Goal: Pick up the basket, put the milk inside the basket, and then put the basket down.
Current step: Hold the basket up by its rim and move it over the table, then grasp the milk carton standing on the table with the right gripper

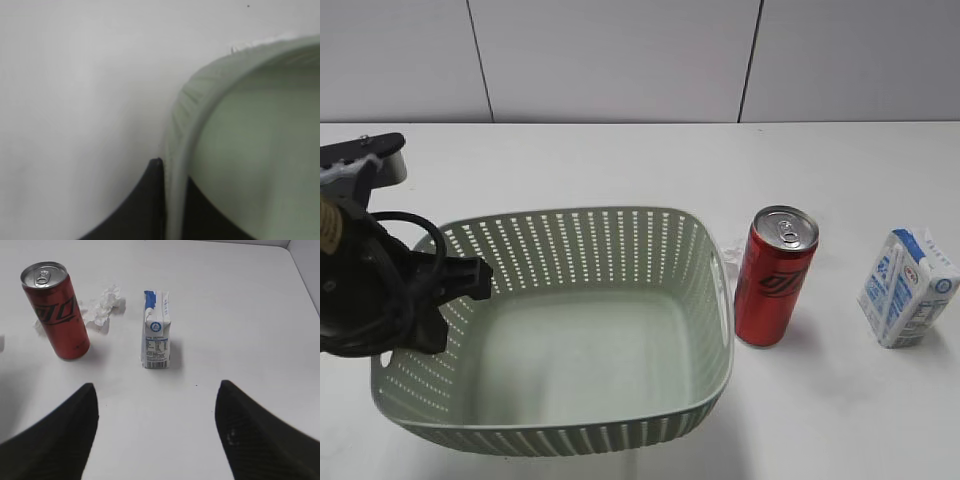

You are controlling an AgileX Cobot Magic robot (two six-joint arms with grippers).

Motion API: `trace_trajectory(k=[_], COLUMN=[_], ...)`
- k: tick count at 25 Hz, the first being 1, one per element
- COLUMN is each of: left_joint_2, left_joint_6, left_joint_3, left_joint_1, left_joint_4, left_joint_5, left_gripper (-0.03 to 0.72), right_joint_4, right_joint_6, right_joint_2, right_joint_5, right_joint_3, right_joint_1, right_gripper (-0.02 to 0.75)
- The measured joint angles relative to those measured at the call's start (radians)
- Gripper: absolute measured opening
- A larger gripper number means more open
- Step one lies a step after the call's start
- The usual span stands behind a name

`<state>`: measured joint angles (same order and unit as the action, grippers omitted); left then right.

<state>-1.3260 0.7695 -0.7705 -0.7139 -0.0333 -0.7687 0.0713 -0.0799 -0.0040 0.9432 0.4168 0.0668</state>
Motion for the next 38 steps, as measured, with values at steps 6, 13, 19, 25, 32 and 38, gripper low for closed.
trace_trajectory(k=[6,13,19,25,32,38], left_joint_2=[0.0,-0.077,-0.101,-0.101,-0.103,-0.103], left_joint_6=[0.007,0.028,0.028,0.028,0.028,0.028], left_joint_3=[0.001,0.001,0.001,0.001,0.001,0.001], left_joint_1=[-0.004,-0.004,-0.004,-0.004,-0.004,-0.004], left_joint_4=[-0.072,-0.059,-0.041,-0.038,-0.036,-0.035], left_joint_5=[0.008,0.013,0.023,0.025,0.025,0.025], left_gripper=[-0.002,-0.002,-0.002,-0.002,-0.002,-0.002], right_joint_4=[-0.002,-0.004,0.001,0.022,0.023,0.024], right_joint_6=[0.008,0.041,0.038,-0.016,-0.044,-0.083], right_joint_2=[0.027,0.353,0.7,1.061,1.404,1.585], right_joint_5=[-0.005,-0.035,-0.052,-0.066,-0.136,-0.215], right_joint_3=[0.017,0.122,0.27,0.422,0.516,0.543], right_joint_1=[0.0,0.0,0.0,0.0,0.0,0.0], right_gripper=[0.571,0.571,0.571,0.571,0.573,0.666])
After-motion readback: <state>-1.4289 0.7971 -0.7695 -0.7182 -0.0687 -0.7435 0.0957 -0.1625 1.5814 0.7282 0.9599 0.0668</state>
